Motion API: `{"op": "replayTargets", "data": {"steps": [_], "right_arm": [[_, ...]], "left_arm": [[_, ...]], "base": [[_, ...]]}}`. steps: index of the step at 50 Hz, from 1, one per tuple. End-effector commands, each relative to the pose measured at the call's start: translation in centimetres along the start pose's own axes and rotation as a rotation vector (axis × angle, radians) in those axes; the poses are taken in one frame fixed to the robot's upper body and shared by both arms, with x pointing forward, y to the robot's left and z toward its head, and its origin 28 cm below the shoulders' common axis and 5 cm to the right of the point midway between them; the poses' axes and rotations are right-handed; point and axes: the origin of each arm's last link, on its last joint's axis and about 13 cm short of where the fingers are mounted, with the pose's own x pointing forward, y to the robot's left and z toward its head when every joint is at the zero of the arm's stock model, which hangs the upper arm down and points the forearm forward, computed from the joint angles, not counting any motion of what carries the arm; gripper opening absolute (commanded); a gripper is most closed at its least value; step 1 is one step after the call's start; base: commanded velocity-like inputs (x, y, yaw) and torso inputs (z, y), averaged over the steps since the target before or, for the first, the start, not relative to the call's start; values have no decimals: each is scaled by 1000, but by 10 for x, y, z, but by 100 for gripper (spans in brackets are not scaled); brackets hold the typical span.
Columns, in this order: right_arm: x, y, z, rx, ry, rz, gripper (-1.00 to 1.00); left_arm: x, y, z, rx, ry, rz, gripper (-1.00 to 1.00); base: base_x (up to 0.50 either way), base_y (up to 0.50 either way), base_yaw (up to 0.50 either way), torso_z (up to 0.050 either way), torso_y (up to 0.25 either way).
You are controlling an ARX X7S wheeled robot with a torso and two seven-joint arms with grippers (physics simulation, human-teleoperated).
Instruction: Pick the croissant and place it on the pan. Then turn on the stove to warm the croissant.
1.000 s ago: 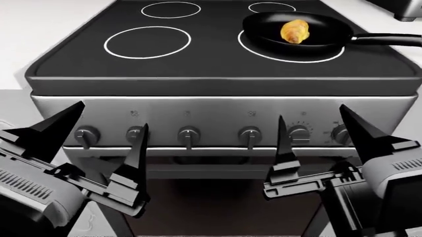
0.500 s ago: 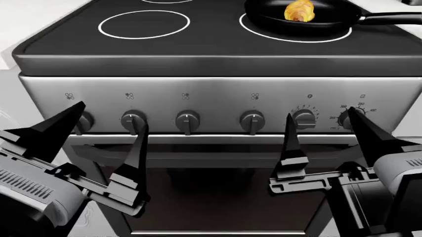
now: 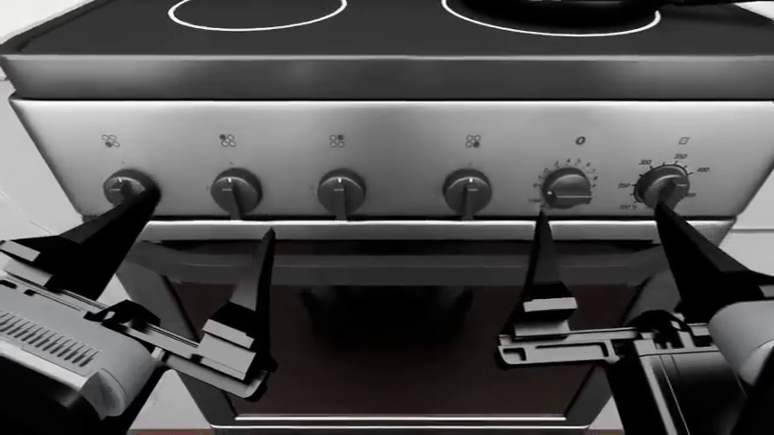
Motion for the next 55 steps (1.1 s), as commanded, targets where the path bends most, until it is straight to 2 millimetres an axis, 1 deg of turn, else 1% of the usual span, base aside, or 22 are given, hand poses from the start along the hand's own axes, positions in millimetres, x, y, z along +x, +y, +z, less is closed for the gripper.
{"op": "replayTargets", "data": {"steps": [1,22,28,36,43,48,55], "right_arm": [[-3,-1,1,-1,6,-23,100],[-2,0,1,-10,9,-13,100],[-1,1,1,-9,10,-12,100],[-3,7,4,-12,11,-10,100],[0,11,8,-3,4,-15,100],[0,18,3,17,22,-31,100],[2,27,1,75,24,-76,100]], "left_arm": [[0,0,-1,-4,2,-1,100],[1,1,-2,-20,-8,8,100],[3,1,1,-50,-27,23,100],[5,-2,8,-173,-141,77,100],[-7,-10,6,-225,-182,107,100],[-17,-16,4,-236,-197,92,100],[-35,-36,-15,-254,-187,41,100]], "base": [[0,0,0,-50,0],[0,0,0,-49,0],[0,0,0,0,0],[0,0,0,0,0],[0,0,0,0,0],[0,0,0,0,0],[0,0,0,0,0]]}}
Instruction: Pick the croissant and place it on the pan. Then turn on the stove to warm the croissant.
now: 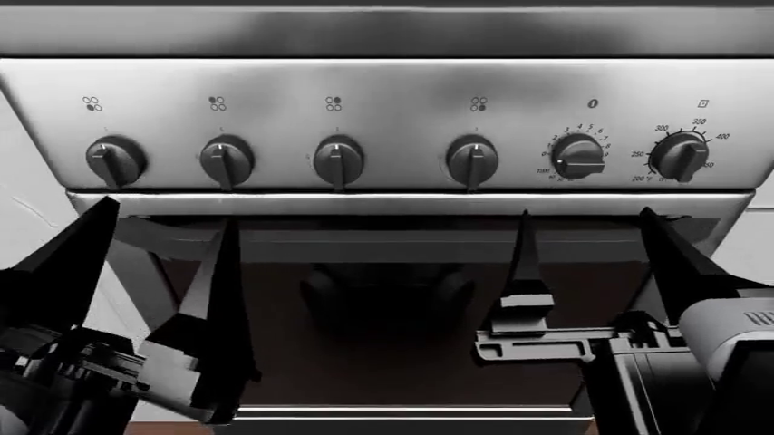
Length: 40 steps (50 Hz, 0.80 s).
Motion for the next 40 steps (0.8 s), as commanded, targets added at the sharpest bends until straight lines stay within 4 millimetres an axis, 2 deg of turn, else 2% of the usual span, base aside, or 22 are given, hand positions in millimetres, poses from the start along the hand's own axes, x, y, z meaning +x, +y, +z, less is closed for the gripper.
{"op": "replayTargets", "data": {"steps": [1,5,12,22,40], "right_arm": [[3,12,-2,58,7,-51,100],[3,19,-4,57,10,-47,100],[5,27,-3,80,-3,-37,100],[7,37,0,134,-14,-48,100],[12,45,1,42,56,-18,100]], "left_arm": [[-28,-17,-14,-41,-20,-42,100],[-33,-18,-17,-38,-36,-38,100],[-29,-9,-19,-38,-46,28,100],[-28,-6,-17,-48,-52,49,100],[-31,-7,-22,-73,-35,44,100]], "base": [[0,0,0,0,0],[0,0,0,0,0],[0,0,0,0,0],[0,0,0,0,0],[0,0,0,0,0]]}}
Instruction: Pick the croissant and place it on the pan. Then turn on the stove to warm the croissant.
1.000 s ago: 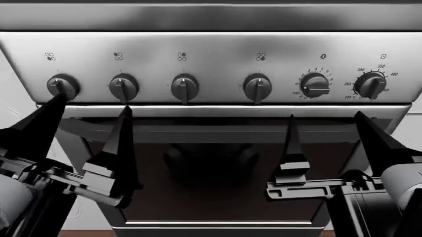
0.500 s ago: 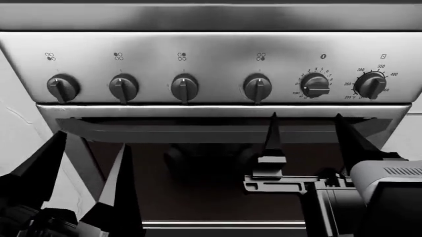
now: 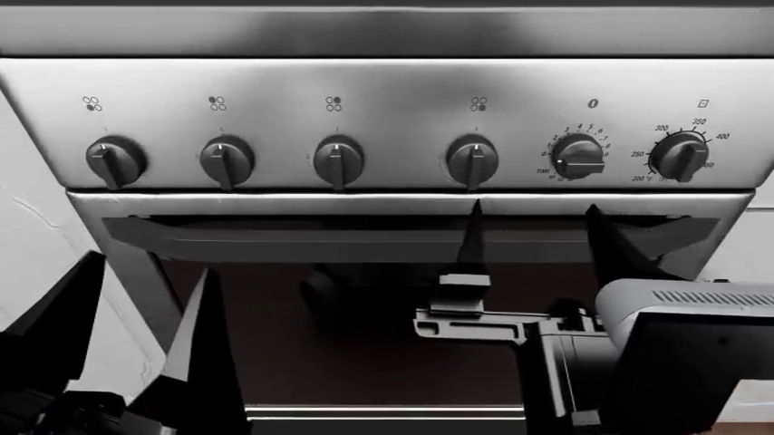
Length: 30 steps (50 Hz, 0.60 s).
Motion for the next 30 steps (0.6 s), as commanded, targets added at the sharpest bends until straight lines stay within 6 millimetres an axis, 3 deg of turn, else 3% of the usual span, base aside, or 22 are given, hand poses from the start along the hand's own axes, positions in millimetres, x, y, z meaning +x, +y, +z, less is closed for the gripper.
{"op": "replayTargets", "data": {"steps": [1,30], "right_arm": [[4,6,2,-45,47,22,100],[26,9,9,-132,119,48,100]], "left_arm": [[-3,-1,-4,-19,13,-2,100],[-2,4,-15,-55,66,12,100]], "base": [[0,0,0,0,0],[0,0,0,0,0]]}}
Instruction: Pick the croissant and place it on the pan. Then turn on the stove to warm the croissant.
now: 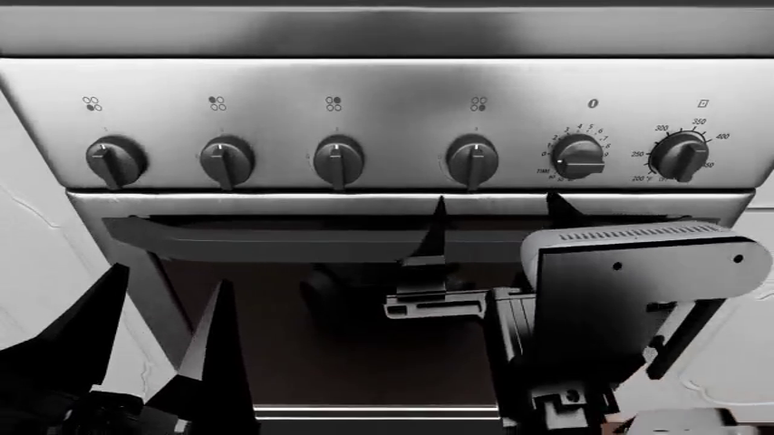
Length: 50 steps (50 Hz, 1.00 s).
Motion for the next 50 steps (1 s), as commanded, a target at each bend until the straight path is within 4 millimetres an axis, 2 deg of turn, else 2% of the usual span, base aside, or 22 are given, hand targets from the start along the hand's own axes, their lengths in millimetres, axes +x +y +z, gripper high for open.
{"op": "replayTargets", "data": {"steps": [1,12,31,50], "right_arm": [[9,-1,5,-10,22,-3,100],[16,-1,7,48,24,-32,100],[27,2,10,52,32,-8,100],[38,8,-2,64,65,0,100]], "left_arm": [[0,1,-3,-13,17,6,100],[0,2,-5,-23,30,10,100],[1,3,-5,-36,37,10,100],[1,5,-6,-46,48,10,100]], "base": [[0,0,0,0,0],[0,0,0,0,0],[0,0,0,0,0],[0,0,0,0,0]]}}
